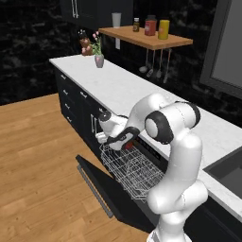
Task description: Pick up the cup and bowl from the counter, place them in the dishwasher, and close the dishwasher door.
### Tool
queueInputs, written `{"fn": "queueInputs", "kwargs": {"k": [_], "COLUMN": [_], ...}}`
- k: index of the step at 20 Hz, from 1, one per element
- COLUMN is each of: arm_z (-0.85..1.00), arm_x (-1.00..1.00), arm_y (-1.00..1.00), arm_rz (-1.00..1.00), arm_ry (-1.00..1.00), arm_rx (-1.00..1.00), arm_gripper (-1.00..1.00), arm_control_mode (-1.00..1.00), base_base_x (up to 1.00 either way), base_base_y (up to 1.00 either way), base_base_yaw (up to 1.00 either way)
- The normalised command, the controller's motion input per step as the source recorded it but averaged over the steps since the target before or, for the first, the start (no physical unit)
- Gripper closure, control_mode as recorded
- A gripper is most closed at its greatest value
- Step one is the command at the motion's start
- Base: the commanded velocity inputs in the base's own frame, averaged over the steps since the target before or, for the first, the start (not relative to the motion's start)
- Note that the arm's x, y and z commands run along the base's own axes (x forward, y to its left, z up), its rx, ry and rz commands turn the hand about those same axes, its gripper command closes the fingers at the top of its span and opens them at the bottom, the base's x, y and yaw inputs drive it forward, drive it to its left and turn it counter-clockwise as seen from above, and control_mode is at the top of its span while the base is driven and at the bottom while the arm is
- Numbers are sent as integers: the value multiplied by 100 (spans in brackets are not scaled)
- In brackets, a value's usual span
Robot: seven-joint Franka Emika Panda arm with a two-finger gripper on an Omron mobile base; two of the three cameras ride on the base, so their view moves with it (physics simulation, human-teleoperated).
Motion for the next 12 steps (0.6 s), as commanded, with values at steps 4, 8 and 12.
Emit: {"fn": "queueInputs", "kwargs": {"k": [4, 8, 12], "arm_z": [-51, -67, -62], "arm_x": [30, 33, 49], "arm_y": [28, 2, 0], "arm_rz": [0, 3, 3], "arm_ry": [0, -4, -6], "arm_rx": [0, 0, 0], "arm_gripper": [100, 100, 100], "arm_control_mode": [-100, -100, -100], "base_base_x": [0, 0, 0], "base_base_y": [0, 0, 0], "base_base_yaw": [0, 0, 0]}}
